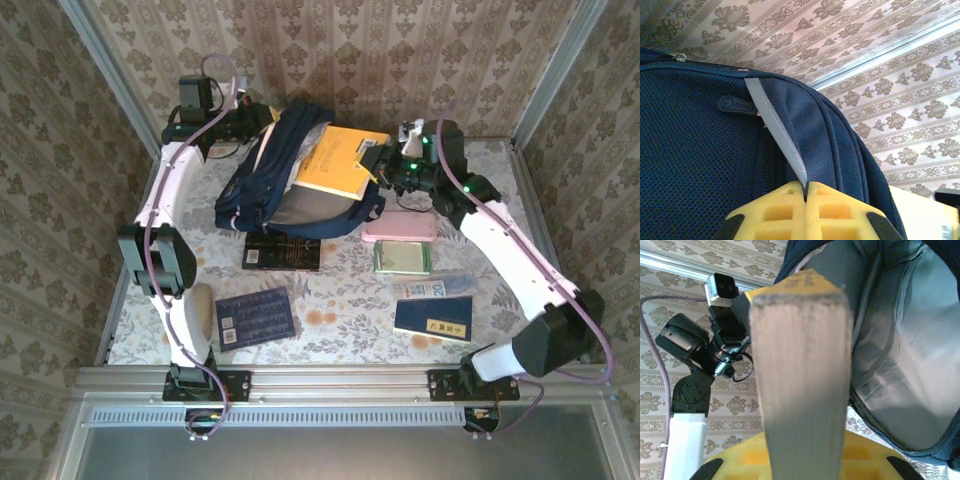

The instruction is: Pack books, pencil case, and school supplies into a backpack

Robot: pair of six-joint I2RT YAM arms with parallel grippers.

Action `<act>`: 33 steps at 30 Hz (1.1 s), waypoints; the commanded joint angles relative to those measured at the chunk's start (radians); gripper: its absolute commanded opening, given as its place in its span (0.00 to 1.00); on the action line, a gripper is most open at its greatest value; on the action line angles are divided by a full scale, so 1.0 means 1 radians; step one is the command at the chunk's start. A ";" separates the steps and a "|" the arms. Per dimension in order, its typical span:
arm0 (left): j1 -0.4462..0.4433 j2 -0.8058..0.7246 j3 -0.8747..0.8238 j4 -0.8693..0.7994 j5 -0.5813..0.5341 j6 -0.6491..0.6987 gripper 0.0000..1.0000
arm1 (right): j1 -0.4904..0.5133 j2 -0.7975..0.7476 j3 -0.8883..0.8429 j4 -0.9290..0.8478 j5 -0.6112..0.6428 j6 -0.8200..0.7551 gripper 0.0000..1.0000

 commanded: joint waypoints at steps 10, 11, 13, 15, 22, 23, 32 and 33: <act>0.018 -0.107 0.004 0.146 0.093 -0.040 0.00 | 0.089 0.322 0.169 0.111 0.046 0.006 0.00; 0.018 -0.108 0.000 0.147 0.092 -0.043 0.00 | 0.098 0.353 0.194 0.113 0.041 0.005 0.00; 0.018 -0.108 -0.006 0.152 0.095 -0.044 0.00 | 0.120 0.417 0.251 0.119 0.045 0.003 0.00; 0.019 -0.109 -0.011 0.153 0.098 -0.046 0.00 | 0.139 0.479 0.311 0.109 0.053 0.004 0.00; 0.035 -0.116 -0.028 0.172 0.106 -0.063 0.00 | 0.158 0.585 0.474 0.068 0.069 0.007 0.00; 0.039 -0.117 -0.027 0.170 0.107 -0.062 0.00 | 0.157 0.578 0.481 0.068 0.069 0.008 0.00; 0.072 -0.129 -0.057 0.179 0.110 -0.072 0.00 | 0.135 0.470 0.453 -0.034 0.075 -0.052 0.00; 0.072 -0.130 -0.058 0.180 0.112 -0.073 0.00 | 0.130 0.454 0.438 -0.028 0.076 -0.050 0.00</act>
